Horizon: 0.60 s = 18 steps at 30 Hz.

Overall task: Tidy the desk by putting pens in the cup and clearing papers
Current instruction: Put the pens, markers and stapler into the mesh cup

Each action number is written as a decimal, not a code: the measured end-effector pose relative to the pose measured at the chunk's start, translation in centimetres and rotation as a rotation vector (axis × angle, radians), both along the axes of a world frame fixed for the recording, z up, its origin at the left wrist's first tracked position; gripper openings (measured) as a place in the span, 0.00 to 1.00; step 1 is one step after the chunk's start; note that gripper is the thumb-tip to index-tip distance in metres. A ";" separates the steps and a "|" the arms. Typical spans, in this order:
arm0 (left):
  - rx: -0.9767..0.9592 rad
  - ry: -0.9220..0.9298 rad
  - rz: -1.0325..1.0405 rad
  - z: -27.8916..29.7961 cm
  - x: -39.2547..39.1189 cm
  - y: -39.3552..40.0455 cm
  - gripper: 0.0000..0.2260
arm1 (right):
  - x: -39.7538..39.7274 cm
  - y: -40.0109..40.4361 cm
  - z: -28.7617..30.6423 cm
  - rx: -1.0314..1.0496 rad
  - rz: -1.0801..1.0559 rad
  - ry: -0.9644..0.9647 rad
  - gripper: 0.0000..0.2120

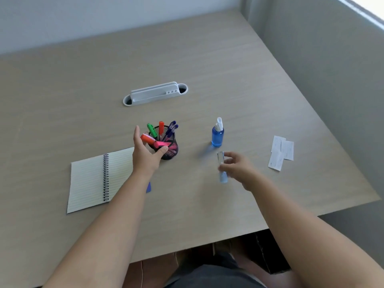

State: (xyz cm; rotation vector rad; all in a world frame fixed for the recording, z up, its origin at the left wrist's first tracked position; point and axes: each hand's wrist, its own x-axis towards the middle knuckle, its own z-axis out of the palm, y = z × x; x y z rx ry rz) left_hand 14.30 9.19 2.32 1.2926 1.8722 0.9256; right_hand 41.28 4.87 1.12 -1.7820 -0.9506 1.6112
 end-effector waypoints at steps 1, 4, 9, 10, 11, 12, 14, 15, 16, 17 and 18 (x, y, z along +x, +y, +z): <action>-0.017 0.004 -0.018 0.1 -0.3 0.1 0.48 | -1.1 0.1 0.6 0.053 0.061 0.025 0.25; -0.052 0.032 -0.079 0.3 -1.5 0.6 0.49 | -4.8 1.2 3.4 0.226 0.192 0.052 0.21; -0.072 0.024 -0.146 0.8 -2.5 0.8 0.47 | -9.2 4.8 6.3 0.496 0.276 -0.043 0.18; -0.070 0.018 -0.153 0.9 -2.5 0.8 0.47 | -9.7 5.4 6.5 0.543 0.296 -0.097 0.18; -0.067 0.017 -0.160 1.0 -2.5 0.9 0.47 | -10.0 5.9 6.5 0.583 0.328 -0.157 0.17; -0.066 0.018 -0.167 1.1 -2.5 0.9 0.47 | -10.3 6.3 6.4 0.611 0.371 -0.211 0.15; -0.070 0.016 -0.177 1.1 -2.6 0.9 0.47 | -10.7 6.8 6.3 0.625 0.452 -0.291 0.14; -0.074 0.012 -0.179 1.2 -2.7 0.9 0.48 | -10.8 6.9 6.3 0.626 0.480 -0.315 0.14; -0.077 0.008 -0.179 1.2 -2.7 0.9 0.48 | -10.9 7.1 6.2 0.627 0.504 -0.333 0.15; -0.079 0.004 -0.179 1.2 -2.7 0.9 0.48 | -11.0 7.2 6.3 0.631 0.529 -0.343 0.15; -0.082 -0.001 -0.180 1.2 -2.8 0.9 0.47 | -11.0 7.4 6.3 0.632 0.557 -0.350 0.15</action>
